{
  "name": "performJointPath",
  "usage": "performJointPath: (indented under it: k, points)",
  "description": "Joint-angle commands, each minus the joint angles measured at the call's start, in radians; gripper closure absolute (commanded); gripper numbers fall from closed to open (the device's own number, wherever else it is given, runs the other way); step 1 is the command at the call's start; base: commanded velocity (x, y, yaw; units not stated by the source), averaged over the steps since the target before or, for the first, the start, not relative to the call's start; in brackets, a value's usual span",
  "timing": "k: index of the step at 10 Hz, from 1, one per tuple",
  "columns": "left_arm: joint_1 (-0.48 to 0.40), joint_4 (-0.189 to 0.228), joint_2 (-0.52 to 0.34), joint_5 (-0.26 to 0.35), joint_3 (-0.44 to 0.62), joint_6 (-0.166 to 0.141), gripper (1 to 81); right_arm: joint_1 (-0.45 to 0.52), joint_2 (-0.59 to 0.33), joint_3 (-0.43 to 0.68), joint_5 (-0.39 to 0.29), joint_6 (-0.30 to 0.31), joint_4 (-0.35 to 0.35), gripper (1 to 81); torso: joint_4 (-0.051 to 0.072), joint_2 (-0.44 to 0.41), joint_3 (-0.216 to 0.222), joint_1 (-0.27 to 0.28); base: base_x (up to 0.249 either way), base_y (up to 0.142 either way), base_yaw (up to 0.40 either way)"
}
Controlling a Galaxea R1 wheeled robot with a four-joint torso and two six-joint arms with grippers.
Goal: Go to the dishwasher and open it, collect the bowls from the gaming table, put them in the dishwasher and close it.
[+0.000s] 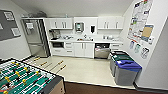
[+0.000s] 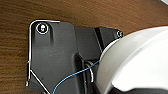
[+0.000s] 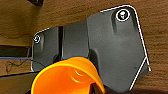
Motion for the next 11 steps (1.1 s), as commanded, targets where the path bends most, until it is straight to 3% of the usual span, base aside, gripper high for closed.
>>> performJointPath:
  k: [1,11]
  points:
    - [-0.037,0.014,-0.019,0.012,0.008,0.004,81.1,0.047,-0.007,0.006,-0.037,-0.003,-0.006,81.1,0.000,0.000,0.000,0.000,0.191,0.000,0.000]
    - [-0.037,0.014,-0.017,0.012,0.005,0.004,81.1,0.050,-0.005,0.006,-0.037,-0.003,-0.003,81.1,0.000,0.000,0.000,0.000,0.193,0.000,0.000]
